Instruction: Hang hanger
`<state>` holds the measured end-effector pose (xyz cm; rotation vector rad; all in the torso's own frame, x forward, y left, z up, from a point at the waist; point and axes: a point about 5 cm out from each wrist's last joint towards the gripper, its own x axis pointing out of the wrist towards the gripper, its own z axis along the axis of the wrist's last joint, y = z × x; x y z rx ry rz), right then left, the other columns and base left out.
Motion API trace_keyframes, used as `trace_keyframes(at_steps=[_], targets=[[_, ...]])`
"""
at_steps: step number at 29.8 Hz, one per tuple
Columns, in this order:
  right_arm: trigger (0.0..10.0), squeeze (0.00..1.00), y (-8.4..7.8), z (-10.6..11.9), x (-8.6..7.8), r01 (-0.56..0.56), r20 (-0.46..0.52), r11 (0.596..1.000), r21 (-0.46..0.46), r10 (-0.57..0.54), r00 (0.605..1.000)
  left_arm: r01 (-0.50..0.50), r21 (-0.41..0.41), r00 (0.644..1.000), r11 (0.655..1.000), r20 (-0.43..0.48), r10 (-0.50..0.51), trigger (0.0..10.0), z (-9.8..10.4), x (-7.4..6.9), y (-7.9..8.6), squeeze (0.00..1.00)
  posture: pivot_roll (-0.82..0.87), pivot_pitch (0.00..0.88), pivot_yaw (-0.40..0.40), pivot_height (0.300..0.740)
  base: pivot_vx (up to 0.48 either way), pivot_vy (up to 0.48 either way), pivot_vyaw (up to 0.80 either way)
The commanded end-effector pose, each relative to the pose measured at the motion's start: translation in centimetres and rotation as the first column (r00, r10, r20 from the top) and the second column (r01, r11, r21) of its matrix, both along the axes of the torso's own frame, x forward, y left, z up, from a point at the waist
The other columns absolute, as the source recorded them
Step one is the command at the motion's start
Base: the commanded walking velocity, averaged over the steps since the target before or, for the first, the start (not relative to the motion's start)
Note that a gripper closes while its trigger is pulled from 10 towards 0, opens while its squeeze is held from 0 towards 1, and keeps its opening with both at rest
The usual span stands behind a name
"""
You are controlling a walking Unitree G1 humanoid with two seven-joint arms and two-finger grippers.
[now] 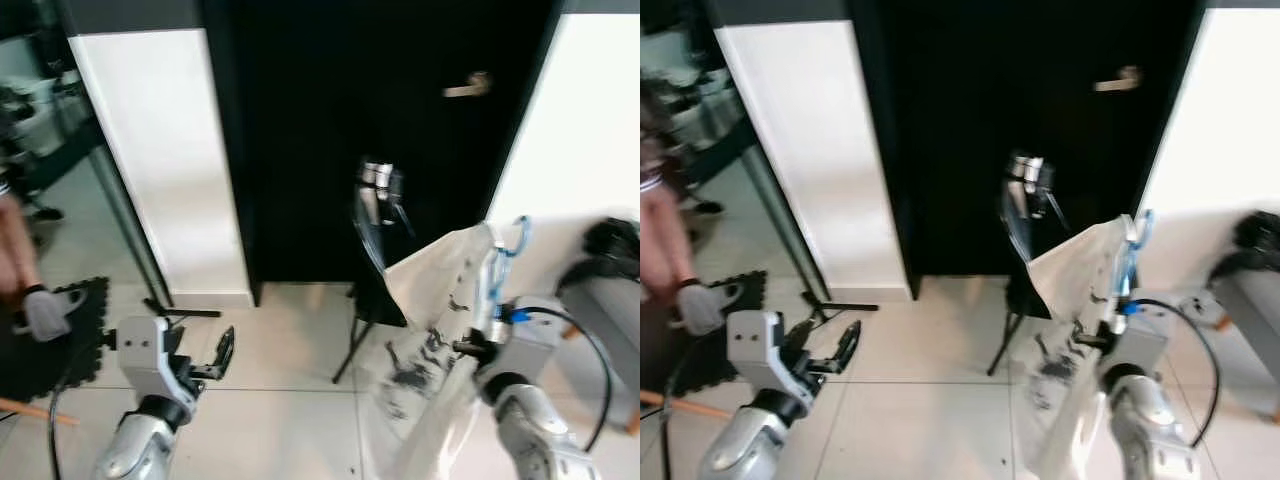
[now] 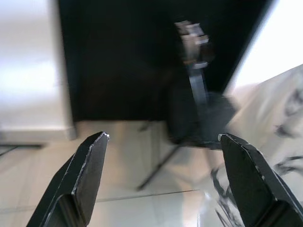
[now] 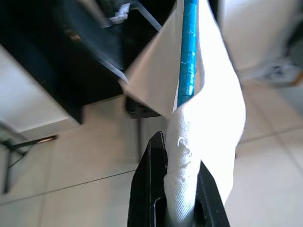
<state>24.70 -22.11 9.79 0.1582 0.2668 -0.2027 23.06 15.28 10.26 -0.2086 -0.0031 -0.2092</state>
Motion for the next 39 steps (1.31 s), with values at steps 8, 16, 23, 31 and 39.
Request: trace_keyframes(at_steps=[8, 16, 23, 31, 39], targets=[[10.0, 0.00, 5.4, 2.7, 0.1, -0.227, 0.134, 0.966, -0.121, 0.243, 0.961, -0.141, 0.016, 0.990, 0.990, -0.024, 0.142, 10.0, 0.4, -1.2, 1.0, 0.00, -0.13, 0.000, 0.035, 0.736, 0.000, 0.000, -0.79], [10.0, 0.00, 6.2, 2.7, 0.2, -0.286, 0.134, 0.950, -0.128, 0.302, 0.944, -0.131, 0.133, 0.991, 0.982, -0.014, 0.134, 10.0, 0.7, -2.4, 0.5, 0.00, -0.13, 0.000, 0.024, 0.736, 0.000, 0.000, -0.79], [10.0, 0.00, 6.3, 2.7, 0.5, -0.289, 0.133, 0.947, -0.140, 0.307, 0.942, -0.093, 0.139, 0.996, 0.986, -0.006, 0.094, 10.0, 0.9, -1.9, 0.0, 0.00, -0.13, 0.000, 0.022, 0.736, 0.000, 0.000, -0.79], [10.0, 0.00, 6.2, 2.7, 0.9, -0.274, 0.137, 0.950, -0.147, 0.294, 0.946, -0.061, 0.120, 0.998, 0.991, -0.016, 0.063, 10.0, 0.9, -1.4, -0.4, 0.00, -0.15, 0.000, 0.024, 0.736, 0.000, 0.000, -0.79], [10.0, 0.00, 5.9, 2.7, 1.2, -0.267, 0.137, 0.952, -0.147, 0.287, 0.948, -0.074, 0.102, 0.997, 0.992, -0.022, 0.077, 10.0, 0.7, -1.2, -0.6, 0.00, -0.17, 0.000, 0.030, 0.736, 0.000, 0.000, -0.79]])
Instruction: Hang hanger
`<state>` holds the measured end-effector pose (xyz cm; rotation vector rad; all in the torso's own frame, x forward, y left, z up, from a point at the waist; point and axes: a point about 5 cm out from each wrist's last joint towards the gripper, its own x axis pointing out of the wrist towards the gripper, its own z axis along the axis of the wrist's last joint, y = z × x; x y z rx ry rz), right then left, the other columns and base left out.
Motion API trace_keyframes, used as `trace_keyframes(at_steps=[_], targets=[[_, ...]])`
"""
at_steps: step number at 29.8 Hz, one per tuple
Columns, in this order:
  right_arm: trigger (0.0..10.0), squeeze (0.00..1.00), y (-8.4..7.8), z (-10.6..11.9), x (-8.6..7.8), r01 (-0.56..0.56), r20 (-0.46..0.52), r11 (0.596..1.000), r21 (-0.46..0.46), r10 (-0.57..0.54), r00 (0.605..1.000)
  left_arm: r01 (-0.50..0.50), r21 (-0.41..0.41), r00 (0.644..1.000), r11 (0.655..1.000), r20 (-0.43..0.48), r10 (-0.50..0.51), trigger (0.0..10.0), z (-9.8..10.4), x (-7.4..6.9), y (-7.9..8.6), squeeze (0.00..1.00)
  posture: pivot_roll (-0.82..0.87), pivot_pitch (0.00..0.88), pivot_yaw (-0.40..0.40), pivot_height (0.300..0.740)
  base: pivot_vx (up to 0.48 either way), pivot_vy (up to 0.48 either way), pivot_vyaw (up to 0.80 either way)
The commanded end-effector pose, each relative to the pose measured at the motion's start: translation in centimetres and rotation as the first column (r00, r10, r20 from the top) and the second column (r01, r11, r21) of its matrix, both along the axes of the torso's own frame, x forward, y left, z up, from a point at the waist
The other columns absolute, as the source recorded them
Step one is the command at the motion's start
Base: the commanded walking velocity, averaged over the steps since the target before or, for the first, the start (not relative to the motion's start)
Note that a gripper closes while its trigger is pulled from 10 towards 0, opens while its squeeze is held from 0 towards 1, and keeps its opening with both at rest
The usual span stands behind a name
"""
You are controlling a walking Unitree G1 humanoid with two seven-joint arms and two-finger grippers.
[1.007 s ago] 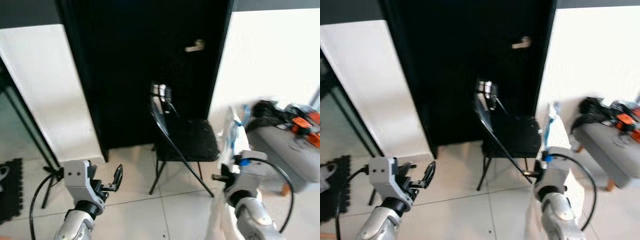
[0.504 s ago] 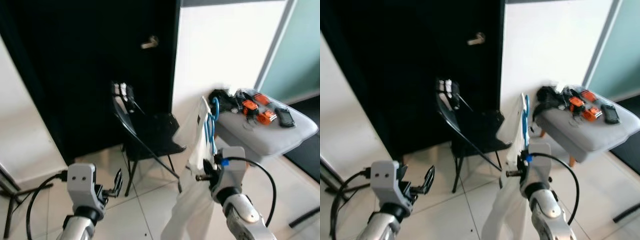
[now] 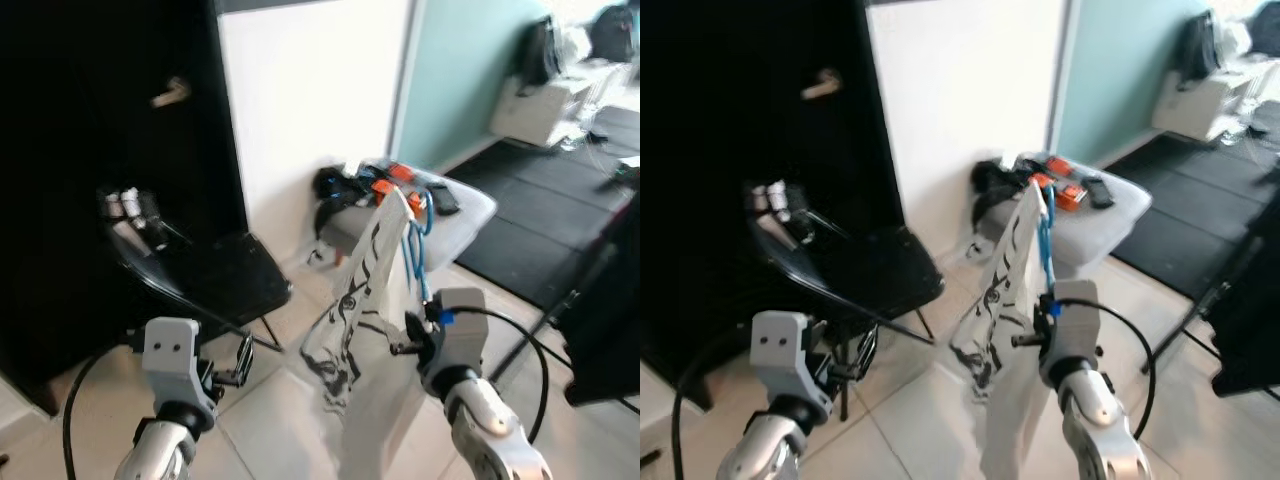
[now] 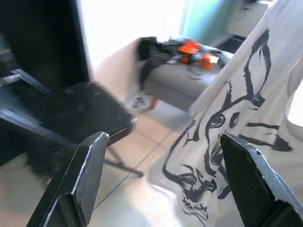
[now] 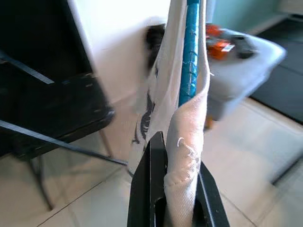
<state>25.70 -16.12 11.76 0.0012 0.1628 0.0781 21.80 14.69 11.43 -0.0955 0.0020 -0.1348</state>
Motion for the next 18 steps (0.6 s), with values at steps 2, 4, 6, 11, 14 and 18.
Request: trace_keyframes(at_steps=[2, 4, 6, 11, 14, 18], targets=[[10.0, 0.00, -0.08, 0.68, 0.27, 0.004, 0.046, 1.000, 0.009, -0.005, 0.999, -0.004, -0.012, 1.000, 1.000, -0.024, 0.003, 10.0, -0.46, 0.13, -0.04, 0.00, -0.17, 0.000, 0.031, 0.736, 0.000, 0.000, -0.79], [10.0, 0.00, -0.07, 0.68, 0.28, 0.004, 0.046, 1.000, 0.009, -0.004, 0.999, -0.005, -0.011, 1.000, 1.000, -0.023, 0.004, 10.0, -0.45, 0.15, -0.02, 0.00, -0.17, 0.000, 0.033, 0.736, 0.000, 0.000, -0.79], [10.0, 0.00, -0.06, 0.68, 0.30, 0.004, 0.047, 1.000, 0.009, -0.004, 0.999, -0.005, -0.010, 1.000, 1.000, -0.023, 0.005, 10.0, -0.44, 0.16, 0.00, 0.00, -0.17, 0.000, 0.033, 0.736, 0.000, 0.000, -0.79], [10.0, 0.00, 0.03, 0.66, 0.32, 0.004, 0.047, 1.000, 0.013, -0.005, 0.999, -0.003, -0.007, 1.000, 1.000, -0.025, 0.003, 10.0, -0.43, 0.18, 0.10, 0.00, -0.17, 0.000, 0.039, 0.736, 0.000, 0.000, -0.79], [10.0, 0.00, 0.10, 0.60, 0.31, 0.004, 0.046, 1.000, 0.017, -0.005, 0.999, 0.000, -0.006, 1.000, 1.000, -0.027, 0.000, 10.0, -0.44, 0.17, 0.16, 0.00, -0.17, 0.000, 0.040, 0.736, 0.000, 0.000, -0.79], [10.0, 0.00, 0.12, 0.54, 0.32, 0.004, 0.044, 1.000, 0.022, -0.005, 0.999, 0.003, -0.005, 1.000, 1.000, -0.027, -0.003, 10.0, -0.42, 0.21, 0.17, 0.00, -0.16, 0.000, 0.041, 0.736, 0.000, 0.000, -0.79]])
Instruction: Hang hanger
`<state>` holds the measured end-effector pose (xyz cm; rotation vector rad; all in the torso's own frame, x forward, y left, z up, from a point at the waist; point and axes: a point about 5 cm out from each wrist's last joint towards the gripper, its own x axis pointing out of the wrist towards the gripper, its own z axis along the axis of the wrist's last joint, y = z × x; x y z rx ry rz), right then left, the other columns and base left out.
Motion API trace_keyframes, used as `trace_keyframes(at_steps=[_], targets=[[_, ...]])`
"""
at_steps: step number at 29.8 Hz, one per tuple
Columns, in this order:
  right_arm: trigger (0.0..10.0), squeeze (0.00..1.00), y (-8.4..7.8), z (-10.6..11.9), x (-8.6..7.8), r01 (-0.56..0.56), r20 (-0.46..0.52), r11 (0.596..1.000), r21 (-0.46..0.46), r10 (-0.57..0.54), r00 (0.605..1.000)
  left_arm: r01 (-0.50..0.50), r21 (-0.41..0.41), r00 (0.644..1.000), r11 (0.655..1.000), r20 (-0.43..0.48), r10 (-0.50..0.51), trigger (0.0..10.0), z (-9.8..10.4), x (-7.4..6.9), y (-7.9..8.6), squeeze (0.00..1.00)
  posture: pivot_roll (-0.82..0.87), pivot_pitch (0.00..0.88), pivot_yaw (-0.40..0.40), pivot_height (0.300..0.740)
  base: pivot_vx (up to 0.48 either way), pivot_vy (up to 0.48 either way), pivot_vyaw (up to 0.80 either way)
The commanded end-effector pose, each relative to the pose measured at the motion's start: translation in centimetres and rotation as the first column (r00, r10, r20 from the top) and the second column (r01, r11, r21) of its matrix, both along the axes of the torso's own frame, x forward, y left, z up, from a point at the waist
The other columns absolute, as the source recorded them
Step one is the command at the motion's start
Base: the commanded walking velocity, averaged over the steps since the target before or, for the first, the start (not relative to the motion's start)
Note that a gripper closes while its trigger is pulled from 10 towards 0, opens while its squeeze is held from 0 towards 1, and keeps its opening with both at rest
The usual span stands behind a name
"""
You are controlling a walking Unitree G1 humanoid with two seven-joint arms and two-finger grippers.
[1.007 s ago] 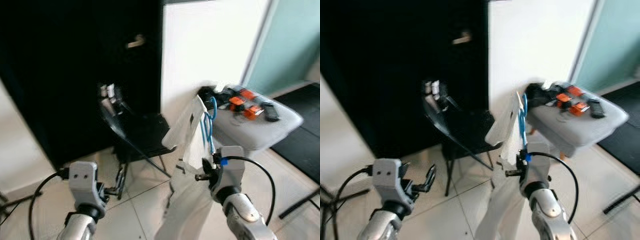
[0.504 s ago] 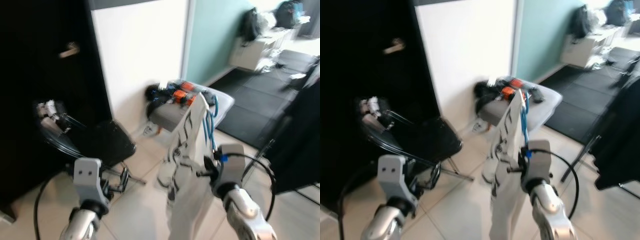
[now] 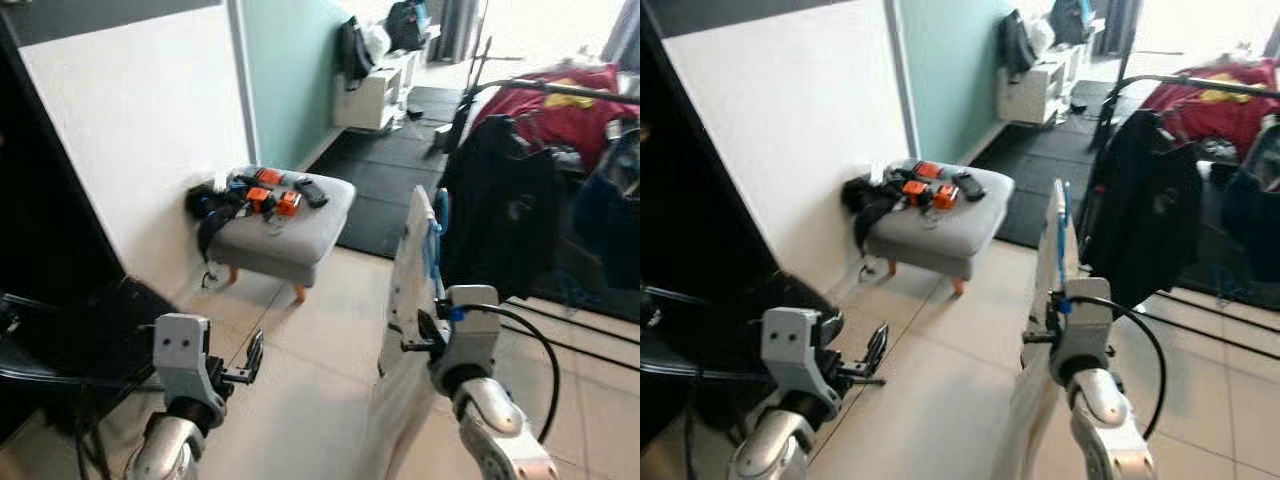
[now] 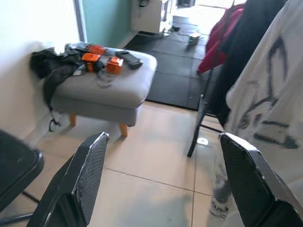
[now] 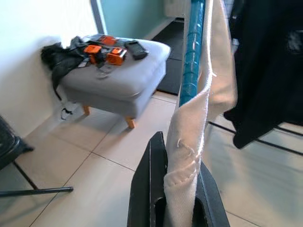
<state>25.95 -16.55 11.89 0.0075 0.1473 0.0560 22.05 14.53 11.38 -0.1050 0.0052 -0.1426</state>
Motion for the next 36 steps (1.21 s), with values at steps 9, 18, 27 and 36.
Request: trace_keyframes(at_steps=[9, 18, 27, 36], targets=[[10.0, 0.00, 0.63, 0.39, 0.08, -0.016, 0.030, 1.000, 0.023, 0.016, 0.999, 0.008, 0.028, 1.000, 1.000, -0.013, -0.008, 10.0, -0.15, 0.19, 0.42, 0.00, -0.15, 0.000, 0.041, 0.736, 0.000, 0.000, -0.79], [10.0, 0.00, 0.62, 0.29, 0.13, -0.011, 0.028, 0.999, 0.036, 0.010, 1.000, 0.004, 0.048, 1.000, 0.999, 0.004, -0.004, 10.0, 0.13, 0.59, 0.43, 0.00, -0.15, 0.000, 0.039, 0.736, 0.000, 0.000, -0.79], [10.0, 0.00, 0.58, 0.27, 0.14, -0.011, 0.028, 0.999, 0.039, 0.009, 1.000, 0.009, 0.054, 1.000, 0.999, 0.003, -0.009, 10.0, 0.14, 0.64, 0.40, 0.00, -0.15, 0.000, 0.038, 0.736, 0.000, 0.000, -0.79], [10.0, 0.00, 0.64, 0.61, 0.10, -0.023, 0.056, 0.998, 0.054, 0.020, 0.998, -0.043, 0.070, 0.998, 0.997, -0.035, 0.045, 10.0, -0.22, 0.83, 0.87, 0.00, -0.16, 0.000, 0.044, 0.736, 0.000, -0.160, -0.49]])
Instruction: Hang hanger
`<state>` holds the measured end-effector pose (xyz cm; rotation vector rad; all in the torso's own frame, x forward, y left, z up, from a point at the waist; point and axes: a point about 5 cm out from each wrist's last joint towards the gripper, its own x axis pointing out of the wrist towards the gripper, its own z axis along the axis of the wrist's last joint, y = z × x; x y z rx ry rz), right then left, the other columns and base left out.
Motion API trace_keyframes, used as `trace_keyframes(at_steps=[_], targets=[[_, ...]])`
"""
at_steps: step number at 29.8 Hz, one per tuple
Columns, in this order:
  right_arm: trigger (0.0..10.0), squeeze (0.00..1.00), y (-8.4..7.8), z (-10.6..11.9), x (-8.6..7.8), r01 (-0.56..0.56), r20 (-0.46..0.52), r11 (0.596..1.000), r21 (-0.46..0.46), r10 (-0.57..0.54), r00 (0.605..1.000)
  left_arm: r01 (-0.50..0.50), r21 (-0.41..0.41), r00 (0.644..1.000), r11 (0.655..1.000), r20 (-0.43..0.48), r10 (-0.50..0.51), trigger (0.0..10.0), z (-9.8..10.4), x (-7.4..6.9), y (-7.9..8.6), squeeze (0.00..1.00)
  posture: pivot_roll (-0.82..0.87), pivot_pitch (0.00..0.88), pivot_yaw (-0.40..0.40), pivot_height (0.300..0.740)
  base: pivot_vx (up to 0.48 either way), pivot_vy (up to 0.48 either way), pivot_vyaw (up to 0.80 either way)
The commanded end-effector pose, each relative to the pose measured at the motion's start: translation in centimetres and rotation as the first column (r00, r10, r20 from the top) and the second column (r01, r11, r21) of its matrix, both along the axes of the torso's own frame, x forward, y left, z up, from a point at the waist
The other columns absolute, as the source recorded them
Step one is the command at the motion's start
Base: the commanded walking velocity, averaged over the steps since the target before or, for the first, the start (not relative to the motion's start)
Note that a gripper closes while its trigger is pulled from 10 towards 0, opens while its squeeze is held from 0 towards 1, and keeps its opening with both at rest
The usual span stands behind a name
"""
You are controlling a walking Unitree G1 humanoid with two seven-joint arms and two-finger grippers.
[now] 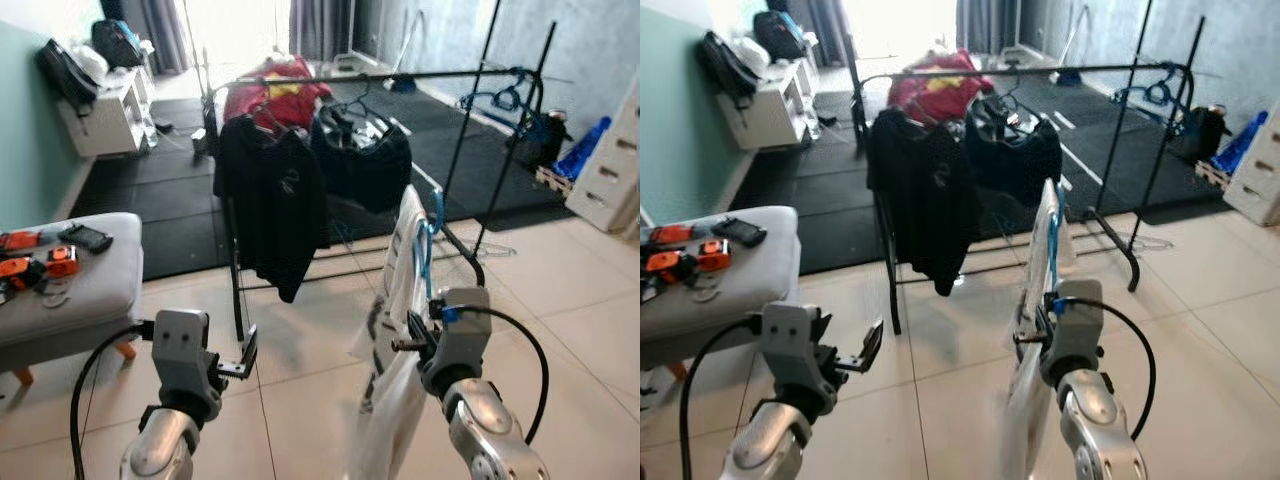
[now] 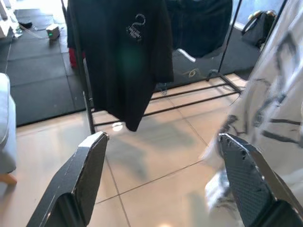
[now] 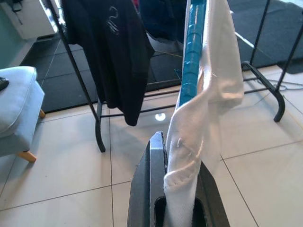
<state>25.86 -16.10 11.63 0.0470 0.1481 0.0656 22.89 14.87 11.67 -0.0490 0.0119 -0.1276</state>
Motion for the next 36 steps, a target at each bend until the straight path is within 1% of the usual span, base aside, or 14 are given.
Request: trace_keyframes(at_steps=[1, 3, 5, 6, 7, 9, 12, 13, 27, 34, 36], targets=[[10.0, 0.00, 0.2, 0.9, 0.2, -0.016, 0.061, 1.000, 0.011, 0.016, 0.998, -0.059, -0.003, 0.997, 0.998, -0.043, 0.059, 10.0, -0.6, 0.1, 0.8, 0.00, -0.16, 0.000, 0.042, 0.736, 0.000, -0.480, 0.00], [10.0, 0.00, 0.2, 0.9, 0.2, -0.016, 0.061, 1.000, 0.011, 0.016, 0.998, -0.059, -0.003, 0.997, 0.998, -0.043, 0.059, 10.0, -0.6, 0.1, 0.8, 0.00, -0.16, 0.000, 0.042, 0.736, 0.000, -0.480, 0.00], [10.0, 0.00, 0.3, 1.0, 0.2, -0.026, 0.066, 1.000, -0.005, 0.026, 0.997, -0.122, -0.037, 0.991, 0.992, -0.067, 0.120, 10.0, -0.8, 0.2, 1.5, 0.00, -0.16, 0.000, 0.040, 0.736, 0.000, -0.480, 0.00], [10.0, 0.00, 0.3, 1.0, 0.2, -0.026, 0.066, 1.000, -0.005, 0.026, 0.997, -0.122, -0.037, 0.991, 0.992, -0.067, 0.120, 10.0, -0.8, 0.2, 1.5, 0.00, -0.16, 0.000, 0.040, 0.736, 0.000, -0.480, 0.00], [10.0, 0.00, 0.3, 1.1, 0.2, -0.030, 0.067, 0.999, -0.012, 0.031, 0.997, -0.154, -0.052, 0.985, 0.987, -0.080, 0.150, 10.0, -1.0, 0.2, 1.8, 0.00, -0.16, 0.000, 0.037, 0.736, 0.000, -0.480, 0.00], [10.0, 0.00, 0.4, 1.1, 0.2, -0.035, 0.067, 0.999, -0.019, 0.036, 0.997, -0.191, -0.065, 0.978, 0.979, -0.095, 0.184, 10.0, -1.1, 0.2, 2.2, 0.00, -0.16, 0.000, 0.034, 0.736, 0.000, 0.000, 0.00], [10.0, 0.00, 0.4, 1.1, 0.3, -0.039, 0.067, 0.999, -0.023, 0.041, 0.997, -0.208, -0.070, 0.974, 0.976, -0.103, 0.200, 10.0, -1.2, 0.2, 2.4, 0.00, -0.16, 0.000, 0.033, 0.736, 0.000, 0.000, 0.00], [10.0, 0.00, 0.5, 1.1, 0.3, -0.042, 0.067, 0.999, -0.026, 0.044, 0.997, -0.216, -0.072, 0.972, 0.974, -0.108, 0.208, 10.0, -1.2, 0.2, 2.5, 0.00, -0.15, 0.000, 0.031, 0.736, 0.000, -0.480, 0.00], [10.0, 0.00, 0.5, 1.1, 0.4, -0.046, 0.065, 0.998, -0.053, 0.049, 0.997, -0.237, -0.087, 0.965, 0.968, -0.137, 0.224, 10.0, -1.4, 0.5, 2.6, 0.00, -0.16, 0.000, 0.035, 0.736, 0.000, -0.480, 0.00], [10.0, 0.00, 0.4, 1.0, 0.4, -0.044, 0.064, 0.998, -0.041, 0.047, 0.997, -0.236, -0.092, 0.964, 0.968, -0.145, 0.221, 10.0, -1.5, 0.5, 2.5, 0.00, -0.16, 0.000, 0.034, 0.736, 0.000, -0.480, 0.76], [10.0, 0.00, 0.4, 1.0, 0.4, -0.045, 0.066, 0.998, -0.034, 0.047, 0.997, -0.235, -0.093, 0.964, 0.968, -0.148, 0.220, 10.0, -1.5, 0.5, 2.5, 0.00, -0.16, 0.000, 0.035, 0.736, 0.000, -0.480, 0.00]])
